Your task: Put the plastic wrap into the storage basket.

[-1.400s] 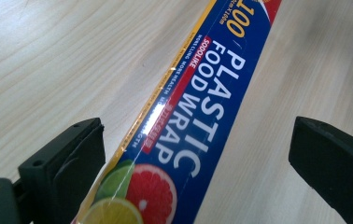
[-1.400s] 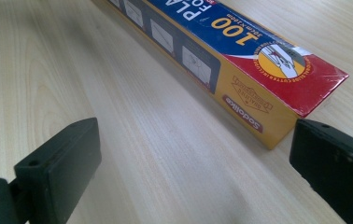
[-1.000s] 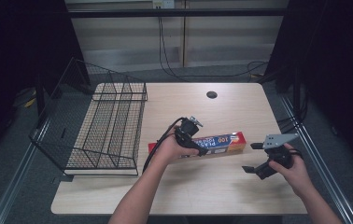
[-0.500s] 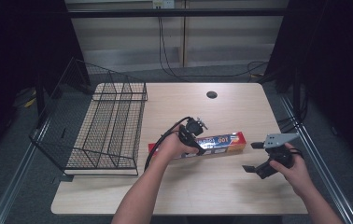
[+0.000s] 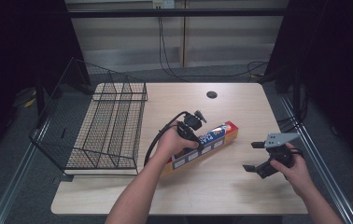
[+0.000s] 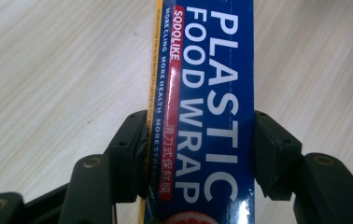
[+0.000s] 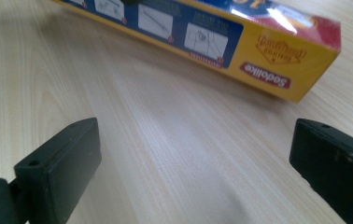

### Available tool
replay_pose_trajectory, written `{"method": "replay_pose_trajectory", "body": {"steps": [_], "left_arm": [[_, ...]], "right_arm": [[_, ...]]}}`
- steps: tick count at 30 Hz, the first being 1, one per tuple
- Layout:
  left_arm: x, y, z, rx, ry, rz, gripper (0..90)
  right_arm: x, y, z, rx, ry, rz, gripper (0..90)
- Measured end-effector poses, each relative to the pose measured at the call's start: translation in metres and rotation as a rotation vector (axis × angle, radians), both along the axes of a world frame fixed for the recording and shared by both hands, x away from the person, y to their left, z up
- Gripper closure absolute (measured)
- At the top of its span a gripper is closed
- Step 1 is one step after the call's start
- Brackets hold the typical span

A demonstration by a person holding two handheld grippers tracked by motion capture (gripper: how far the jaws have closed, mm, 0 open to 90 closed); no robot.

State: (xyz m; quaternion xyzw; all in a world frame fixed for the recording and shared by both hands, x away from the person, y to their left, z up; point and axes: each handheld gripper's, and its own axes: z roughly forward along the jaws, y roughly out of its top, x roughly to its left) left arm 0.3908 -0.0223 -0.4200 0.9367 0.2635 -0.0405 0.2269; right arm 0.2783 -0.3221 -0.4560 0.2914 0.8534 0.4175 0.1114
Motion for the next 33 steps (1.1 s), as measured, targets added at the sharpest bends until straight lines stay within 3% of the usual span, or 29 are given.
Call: {"method": "replay_pose_trajectory", "body": {"steps": [6, 13, 16, 33], "left_arm": [[0.004, 0.01, 0.02, -0.007, 0.021, 0.035, 43.9], [0.007, 0.019, 0.047, 0.042, 0.014, 0.059, 43.9], [0.008, 0.023, 0.055, 0.041, 0.017, 0.074, 44.0], [0.015, 0.042, 0.085, 0.027, 0.031, 0.143, 43.9]], "right_arm": [[0.001, 0.0, 0.0, 0.001, -0.002, -0.002, 2.2], [0.0, 0.0, 0.001, 0.012, -0.001, -0.003, 2.2], [0.0, -0.001, 0.002, 0.013, -0.005, -0.002, 2.2], [0.001, -0.001, 0.002, 0.023, -0.008, 0.001, 2.1]]}}
